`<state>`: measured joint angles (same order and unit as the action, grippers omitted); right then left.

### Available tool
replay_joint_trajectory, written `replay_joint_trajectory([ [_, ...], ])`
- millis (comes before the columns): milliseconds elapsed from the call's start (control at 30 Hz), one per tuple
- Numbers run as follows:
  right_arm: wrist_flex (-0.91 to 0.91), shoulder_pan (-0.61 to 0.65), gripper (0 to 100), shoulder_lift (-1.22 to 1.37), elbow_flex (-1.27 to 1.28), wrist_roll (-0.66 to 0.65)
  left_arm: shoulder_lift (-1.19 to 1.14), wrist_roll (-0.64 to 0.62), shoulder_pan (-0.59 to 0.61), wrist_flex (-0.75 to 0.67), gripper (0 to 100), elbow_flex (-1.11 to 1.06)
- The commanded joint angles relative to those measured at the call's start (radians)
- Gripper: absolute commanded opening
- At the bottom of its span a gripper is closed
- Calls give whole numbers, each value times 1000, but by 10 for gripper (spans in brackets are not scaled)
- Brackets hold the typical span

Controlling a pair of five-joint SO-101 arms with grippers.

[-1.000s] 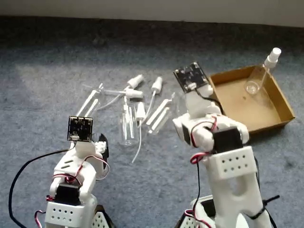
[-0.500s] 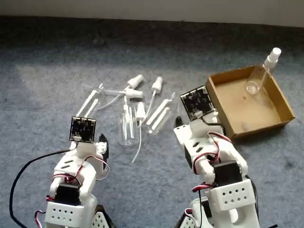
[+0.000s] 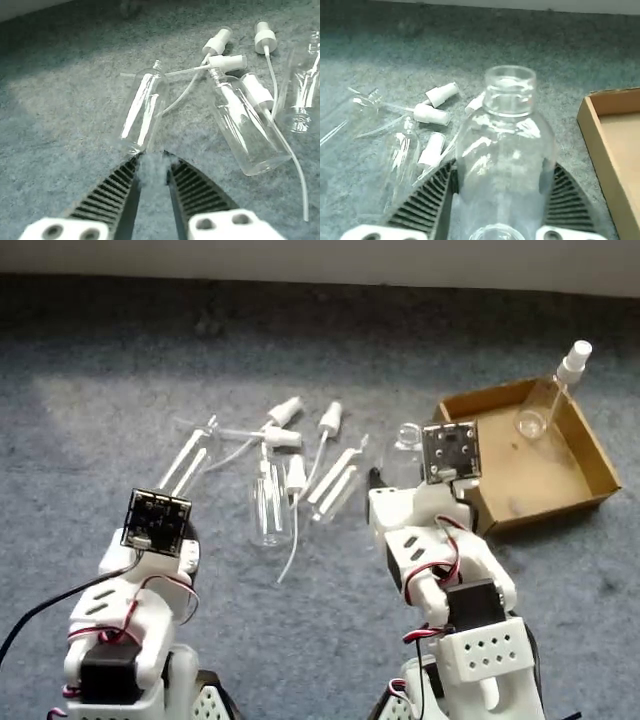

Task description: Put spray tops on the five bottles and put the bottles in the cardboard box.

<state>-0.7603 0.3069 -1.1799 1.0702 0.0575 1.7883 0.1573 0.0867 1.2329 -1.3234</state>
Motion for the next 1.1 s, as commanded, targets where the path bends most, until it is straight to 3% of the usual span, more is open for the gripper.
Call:
replay_joint_trajectory([
  [0, 104, -10, 188, -19, 47, -14, -189, 89, 93, -3, 7, 148],
  [367, 265, -15, 187, -19, 174, -17, -817, 118, 88, -8, 11, 533],
  [767, 521, -15, 187, -19, 355, -17, -1331, 118, -142, -8, 11, 897],
  [1067, 625, -107, 187, -19, 409, -17, -1767, 114, -194, -44, 11, 1250],
])
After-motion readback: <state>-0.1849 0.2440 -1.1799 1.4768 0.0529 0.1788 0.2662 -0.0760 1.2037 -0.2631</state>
